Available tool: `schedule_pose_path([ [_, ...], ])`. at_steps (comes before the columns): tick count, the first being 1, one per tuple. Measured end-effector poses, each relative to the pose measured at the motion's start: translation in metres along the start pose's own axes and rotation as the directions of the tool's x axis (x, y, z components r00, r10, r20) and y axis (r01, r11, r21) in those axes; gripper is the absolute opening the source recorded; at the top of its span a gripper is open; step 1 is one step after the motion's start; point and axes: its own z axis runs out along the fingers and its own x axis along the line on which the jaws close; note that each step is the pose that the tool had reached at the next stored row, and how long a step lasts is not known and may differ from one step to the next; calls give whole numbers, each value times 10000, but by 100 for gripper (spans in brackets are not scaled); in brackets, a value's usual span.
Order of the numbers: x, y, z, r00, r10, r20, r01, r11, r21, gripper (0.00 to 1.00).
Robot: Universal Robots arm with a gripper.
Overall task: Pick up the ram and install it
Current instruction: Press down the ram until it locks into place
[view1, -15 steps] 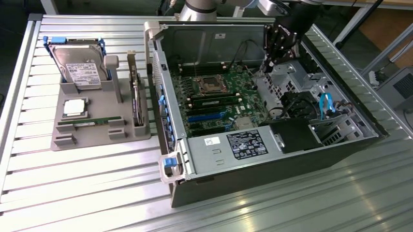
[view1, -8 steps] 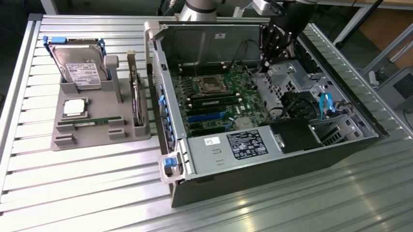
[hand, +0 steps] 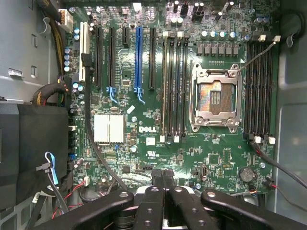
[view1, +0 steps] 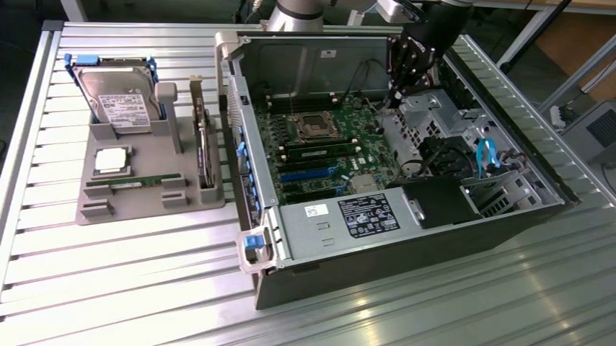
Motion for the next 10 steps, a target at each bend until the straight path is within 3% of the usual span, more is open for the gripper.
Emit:
schedule_pose_path([
  [7,-1,39,5,10000,0,1,0,10000,0,10],
  [10,-4,105,19,10000,0,1,0,10000,0,10],
])
